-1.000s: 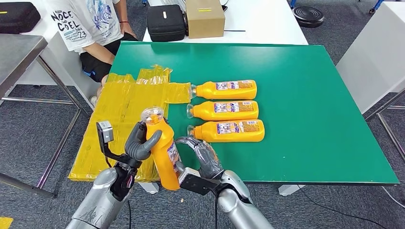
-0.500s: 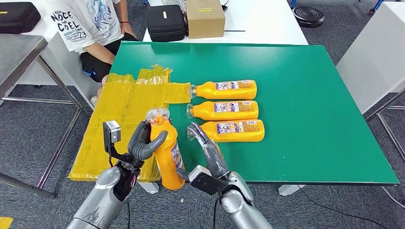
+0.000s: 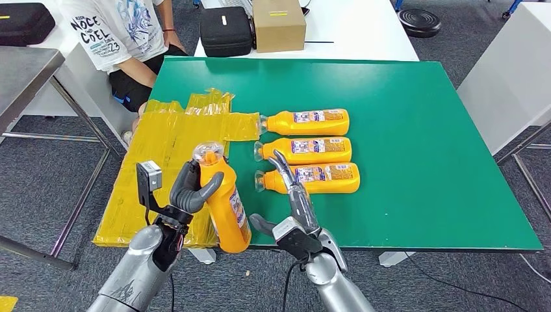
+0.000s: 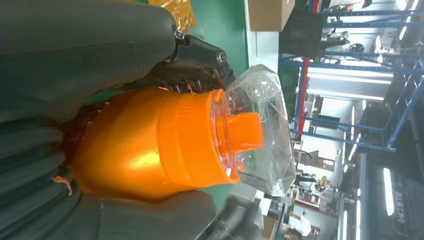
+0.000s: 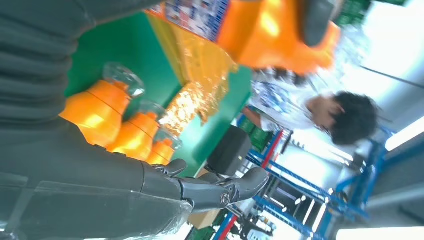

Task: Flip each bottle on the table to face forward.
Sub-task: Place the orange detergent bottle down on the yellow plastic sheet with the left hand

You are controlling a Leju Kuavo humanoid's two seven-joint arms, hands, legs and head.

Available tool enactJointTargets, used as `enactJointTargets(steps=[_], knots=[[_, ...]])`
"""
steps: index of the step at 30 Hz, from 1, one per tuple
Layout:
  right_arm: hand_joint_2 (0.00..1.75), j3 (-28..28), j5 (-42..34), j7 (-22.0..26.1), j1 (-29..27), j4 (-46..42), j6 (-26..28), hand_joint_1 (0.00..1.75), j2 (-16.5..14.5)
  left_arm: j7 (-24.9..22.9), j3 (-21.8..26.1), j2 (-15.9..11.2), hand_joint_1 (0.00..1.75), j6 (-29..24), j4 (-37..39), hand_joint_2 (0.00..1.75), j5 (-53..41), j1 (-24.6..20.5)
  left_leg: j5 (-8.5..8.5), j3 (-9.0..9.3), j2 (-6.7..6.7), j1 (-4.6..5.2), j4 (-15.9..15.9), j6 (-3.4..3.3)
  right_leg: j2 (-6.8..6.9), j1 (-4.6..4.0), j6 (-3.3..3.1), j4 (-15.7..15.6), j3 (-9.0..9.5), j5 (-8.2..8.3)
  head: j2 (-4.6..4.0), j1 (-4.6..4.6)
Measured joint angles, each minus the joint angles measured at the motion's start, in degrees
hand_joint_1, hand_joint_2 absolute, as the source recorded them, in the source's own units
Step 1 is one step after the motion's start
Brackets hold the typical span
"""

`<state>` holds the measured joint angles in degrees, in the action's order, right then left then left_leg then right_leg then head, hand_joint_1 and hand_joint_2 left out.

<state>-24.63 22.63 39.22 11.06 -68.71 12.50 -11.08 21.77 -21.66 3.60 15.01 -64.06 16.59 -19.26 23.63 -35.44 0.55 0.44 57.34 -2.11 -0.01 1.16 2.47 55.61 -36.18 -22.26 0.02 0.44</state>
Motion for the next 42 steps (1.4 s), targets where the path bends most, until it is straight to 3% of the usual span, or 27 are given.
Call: enactJointTargets(steps=[6, 7, 10, 11, 17, 23, 29, 34, 42], knots=[[0.00, 0.1, -1.6, 0.4, -0.6, -1.9, -0.1, 0.00, 0.0, 1.2, 0.2, -0.2, 1.75, -2.9, 0.0, 1.75, -2.0, -0.1, 0.00, 0.00, 0.00, 0.00, 0.0, 0.00, 0.00, 0.00, 0.00, 0.0, 0.00, 0.00, 0.00, -0.01], [0.00, 0.0, -3.0, 0.5, -0.9, -3.3, -0.1, 0.00, 0.1, 2.3, 0.4, -0.5, 1.75, -6.7, -0.2, 1.75, -5.3, -0.4, 0.00, -0.01, 0.00, 0.00, 0.0, 0.00, 0.00, 0.00, 0.00, 0.0, 0.00, 0.00, 0.00, -0.01], [0.00, -0.1, -7.6, 0.7, -2.7, -9.3, -0.3, 0.00, 1.1, 4.5, 1.5, -2.6, 1.75, -24.0, -5.1, 1.75, -27.0, -2.2, -0.02, -0.01, 0.00, -0.01, 0.0, 0.01, 0.00, 0.00, 0.00, 0.0, 0.00, 0.01, 0.00, -0.01], [0.00, -0.1, -8.3, 0.7, -3.1, -10.7, -0.4, 0.00, 1.4, 4.4, 1.7, -3.3, 1.75, -27.5, -7.0, 1.75, -32.7, -2.6, -0.03, -0.01, 0.00, -0.01, 0.0, 0.02, 0.00, -0.01, 0.00, 0.0, -0.01, 0.01, 0.00, -0.01], [0.00, 0.0, -8.5, 0.7, -3.4, -11.6, -0.3, 0.00, 1.7, 1.7, 0.9, -4.6, 1.75, -35.5, -10.9, 1.75, -51.2, -3.6, -0.02, -0.01, 0.01, -0.01, 0.0, 0.02, 0.01, 0.00, 0.00, 0.0, -0.02, 0.00, 0.00, -0.01], [0.00, 0.3, -9.3, 0.7, -3.8, -11.6, 0.0, 0.00, 2.0, -0.1, -1.4, -6.0, 1.75, -35.9, -12.9, 1.75, -57.7, -4.8, -0.02, 0.00, -0.01, -0.01, 0.0, 0.02, 0.00, 0.00, 0.00, 0.0, -0.02, 0.01, 0.00, -0.01], [0.00, 0.4, -9.6, 0.7, -3.9, -11.5, 0.4, 0.00, 2.4, -5.6, -4.9, -7.6, 1.75, -34.5, -11.1, 1.75, -67.9, -6.9, -0.02, 0.00, 0.00, -0.01, 0.0, 0.02, 0.00, 0.00, 0.00, 0.0, -0.02, 0.01, 0.00, -0.01], [0.00, 1.0, -9.5, 0.7, -4.1, -11.6, 0.4, 0.00, 2.6, -7.4, -7.6, -8.6, 1.75, -31.9, -2.6, 1.75, -71.2, -10.6, -0.03, 0.00, -0.01, -0.01, 0.0, 0.02, -0.01, 0.00, 0.00, 0.0, -0.01, 0.01, 0.00, -0.01], [0.00, 1.7, -9.4, 0.7, -6.7, -12.7, 0.2, 0.00, 3.4, -5.5, -11.6, -10.0, 1.75, -24.4, 12.0, 1.75, -70.6, -13.4, -0.02, -0.02, -0.05, -0.01, 0.0, 0.03, -0.02, -0.01, 0.00, 0.0, -0.05, 0.01, 0.00, -0.01]])
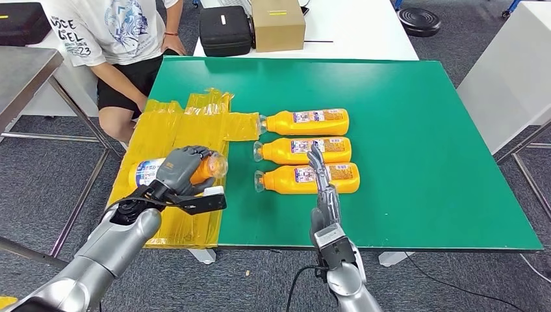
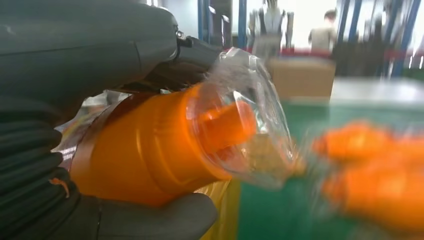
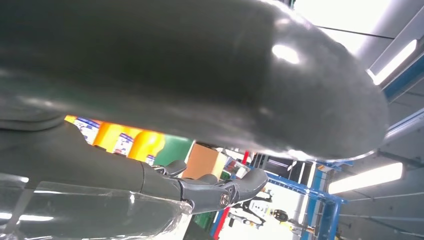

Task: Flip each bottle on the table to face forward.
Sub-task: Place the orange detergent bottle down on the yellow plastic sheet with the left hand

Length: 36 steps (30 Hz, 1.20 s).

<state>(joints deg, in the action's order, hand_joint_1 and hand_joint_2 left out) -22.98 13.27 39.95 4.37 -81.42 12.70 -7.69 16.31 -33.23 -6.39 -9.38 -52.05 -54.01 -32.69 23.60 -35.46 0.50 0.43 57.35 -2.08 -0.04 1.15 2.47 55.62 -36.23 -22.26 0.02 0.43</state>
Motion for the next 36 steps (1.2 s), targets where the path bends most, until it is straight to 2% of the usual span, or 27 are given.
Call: enactJointTargets(steps=[5, 8, 20, 31, 33, 34, 35, 36], knots=[[0.00, 0.1, 0.0, 0.0, -1.4, -1.3, 0.0, 0.00, 0.6, 1.0, -2.1, -1.0, 1.75, 5.7, 5.7, 1.75, 2.1, -0.7, 0.02, -0.02, 0.00, 0.00, 0.0, 0.01, 0.00, 0.01, -0.01, 0.0, -0.01, -0.01, 0.00, 0.00], [0.00, 0.2, 0.0, 0.0, -1.8, -1.8, -0.2, 0.00, 0.8, 1.4, -3.3, -1.3, 1.75, 7.3, 8.0, 1.75, 2.5, -0.8, 0.02, -0.01, 0.01, 0.00, 0.0, 0.01, 0.00, 0.01, -0.01, 0.0, 0.00, -0.01, 0.00, -0.01], [0.00, 1.1, 0.6, 0.0, -1.8, -2.0, -1.6, 0.00, 1.0, 1.3, -8.2, -1.4, 1.75, 6.4, 13.2, 1.75, 0.5, -2.2, 0.00, 0.05, 0.04, 0.00, 0.0, 0.01, 0.02, 0.00, -0.01, 0.0, 0.09, 0.00, 0.00, 0.01], [0.00, 1.2, 0.0, 0.0, -1.3, -2.0, -1.6, 0.00, 1.0, 1.7, -9.6, -1.2, 1.75, 6.9, 14.9, 1.75, 0.8, -3.2, 0.00, 0.19, 0.05, 0.00, 0.0, 0.01, 0.02, 0.01, -0.01, 0.0, 0.23, 0.00, 0.00, 0.01], [0.00, 1.2, 0.0, 0.0, -1.3, -2.0, -1.5, 0.00, 1.0, 1.8, -9.8, -1.2, 1.48, 7.0, 15.1, 1.75, 0.9, -3.3, 0.00, 0.20, 0.05, 0.00, 0.0, 0.01, 0.02, 0.01, -0.01, 0.0, 0.24, 0.00, 0.00, 0.01], [0.00, 1.2, -0.1, 0.0, -1.3, -2.0, -1.5, 0.00, 1.0, 1.9, -9.8, -1.2, 1.17, 7.0, 15.2, 1.75, 1.1, -3.4, 0.00, 0.20, 0.04, 0.00, 0.0, 0.01, 0.02, 0.00, -0.01, 0.0, 0.24, 0.00, 0.00, 0.01], [0.00, 1.2, -0.1, 0.0, -1.3, -2.0, -1.5, 0.00, 1.0, 2.0, -9.9, -1.2, 0.77, 7.0, 15.3, 1.75, 1.2, -3.4, 0.00, 0.20, 0.04, 0.00, 0.0, 0.01, 0.02, 0.00, -0.01, 0.0, 0.24, 0.00, 0.00, 0.01], [0.00, 1.2, -0.2, 0.0, -1.3, -2.0, -1.5, 0.00, 1.0, 2.1, -10.0, -1.2, 0.44, 6.9, 15.4, 1.75, 1.3, -3.4, 0.00, 0.21, 0.04, 0.00, 0.0, 0.01, 0.01, 0.00, -0.01, 0.0, 0.24, 0.00, 0.00, 0.00]])
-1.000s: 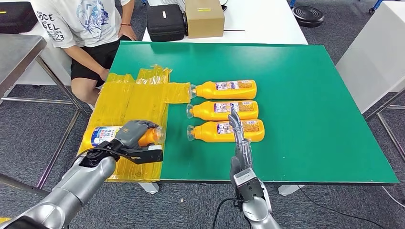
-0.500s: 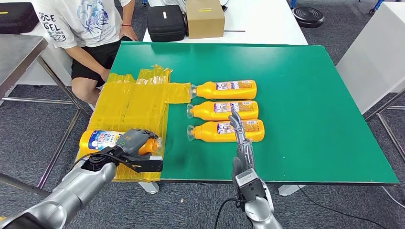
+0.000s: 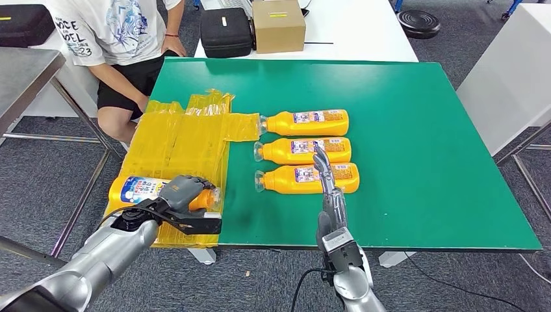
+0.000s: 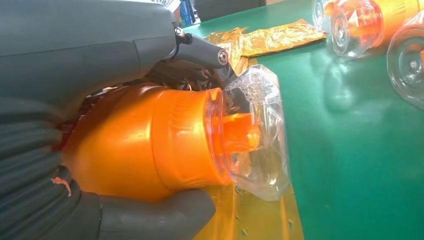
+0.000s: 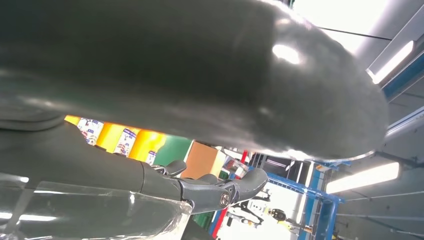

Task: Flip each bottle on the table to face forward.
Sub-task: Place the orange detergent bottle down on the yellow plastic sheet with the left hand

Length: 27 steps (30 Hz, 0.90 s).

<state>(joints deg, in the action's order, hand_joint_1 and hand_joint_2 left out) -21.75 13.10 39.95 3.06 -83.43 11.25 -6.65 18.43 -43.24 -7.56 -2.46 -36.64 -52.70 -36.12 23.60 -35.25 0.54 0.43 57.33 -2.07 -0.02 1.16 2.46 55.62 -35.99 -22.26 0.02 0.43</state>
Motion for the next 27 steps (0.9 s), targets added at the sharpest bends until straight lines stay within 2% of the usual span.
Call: enactJointTargets(steps=[1, 2, 3, 20, 27], knots=[[0.00, 0.0, -0.1, 0.0, 0.0, 0.0, 0.0, 0.00, 0.0, 0.0, 0.0, 0.0, 0.17, -0.1, 0.1, 1.75, 0.1, 0.0, 0.00, 0.00, 0.00, 0.00, 0.0, 0.00, 0.00, 0.00, 0.00, 0.0, 0.00, 0.00, 0.00, 0.00], [0.00, 0.0, -0.1, 0.0, 0.0, 0.0, 0.1, 0.00, 0.1, 0.1, -0.1, 0.1, 0.04, -0.2, 0.2, 1.75, 0.2, 0.0, 0.00, 0.00, 0.00, 0.00, 0.0, 0.00, 0.00, 0.00, 0.00, 0.0, 0.00, 0.00, 0.00, -0.01], [0.00, 0.0, -0.2, 0.0, 0.0, 0.0, 0.1, 0.00, 0.1, 0.1, -0.1, 0.1, 0.01, -0.3, 0.3, 1.75, 0.4, -0.1, 0.00, 0.00, 0.00, 0.00, 0.0, 0.00, 0.00, 0.00, 0.00, 0.0, 0.01, 0.00, 0.00, -0.01], [0.00, -0.1, -1.5, 0.0, 0.8, 0.7, 1.1, 0.00, 0.6, 0.1, -0.8, 0.4, 0.00, -0.1, 1.2, 1.75, 0.9, -0.9, 0.00, 0.00, 0.01, 0.00, 0.0, 0.00, 0.01, 0.00, 0.00, 0.0, 0.02, 0.00, 0.00, 0.00], [0.00, -0.1, -2.2, 0.0, 0.8, 0.8, 1.7, 0.00, 0.9, 1.1, -1.6, -0.1, 0.00, 2.6, 1.1, 1.75, 1.7, -1.6, 0.00, 0.01, 0.01, 0.00, 0.0, 0.00, 0.01, 0.00, 0.00, 0.0, 0.03, 0.00, 0.00, 0.00]])
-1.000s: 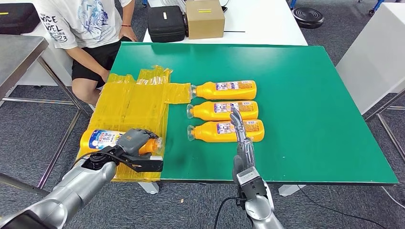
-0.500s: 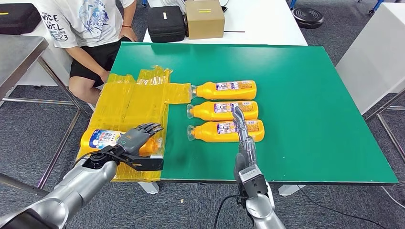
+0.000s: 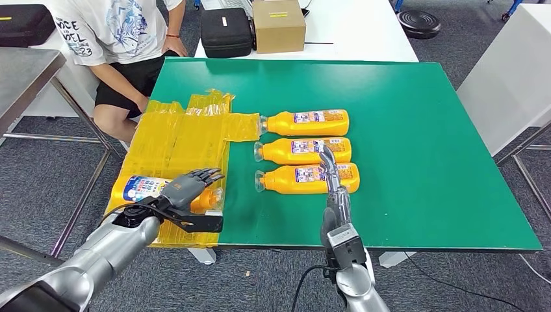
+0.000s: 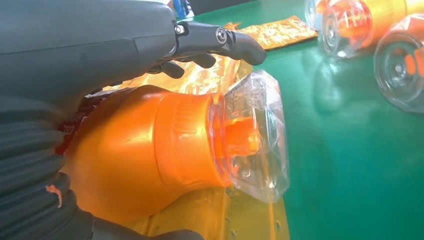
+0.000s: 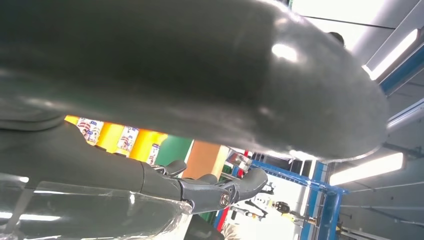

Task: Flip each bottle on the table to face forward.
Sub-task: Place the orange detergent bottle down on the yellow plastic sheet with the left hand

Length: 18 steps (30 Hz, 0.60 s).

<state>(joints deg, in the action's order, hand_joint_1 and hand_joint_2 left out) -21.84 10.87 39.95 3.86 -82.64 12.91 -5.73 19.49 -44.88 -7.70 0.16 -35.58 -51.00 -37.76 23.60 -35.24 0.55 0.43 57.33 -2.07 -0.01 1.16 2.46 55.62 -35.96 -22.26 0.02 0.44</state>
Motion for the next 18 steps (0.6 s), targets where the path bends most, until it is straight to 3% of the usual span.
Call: enactJointTargets(steps=[8, 18], knots=[[0.00, -0.1, -0.3, 0.0, 0.0, 0.0, 0.1, 0.00, 0.4, 0.4, -1.2, -1.8, 0.00, 2.1, -1.8, 1.75, 1.1, -0.3, 0.00, 0.00, -0.03, -0.01, 0.0, 0.00, -0.01, -0.01, 0.00, 0.0, -0.01, 0.00, 0.00, -0.01], [0.00, -0.3, -0.2, 0.0, -1.3, 0.0, 0.6, 0.00, 0.8, -0.3, -2.2, -5.7, 0.00, 0.8, -6.4, 1.75, 3.4, 1.0, 0.01, -0.01, -0.03, -0.03, 0.0, 0.01, -0.01, -0.02, 0.00, 0.0, -0.04, -0.01, -0.01, -0.01]])
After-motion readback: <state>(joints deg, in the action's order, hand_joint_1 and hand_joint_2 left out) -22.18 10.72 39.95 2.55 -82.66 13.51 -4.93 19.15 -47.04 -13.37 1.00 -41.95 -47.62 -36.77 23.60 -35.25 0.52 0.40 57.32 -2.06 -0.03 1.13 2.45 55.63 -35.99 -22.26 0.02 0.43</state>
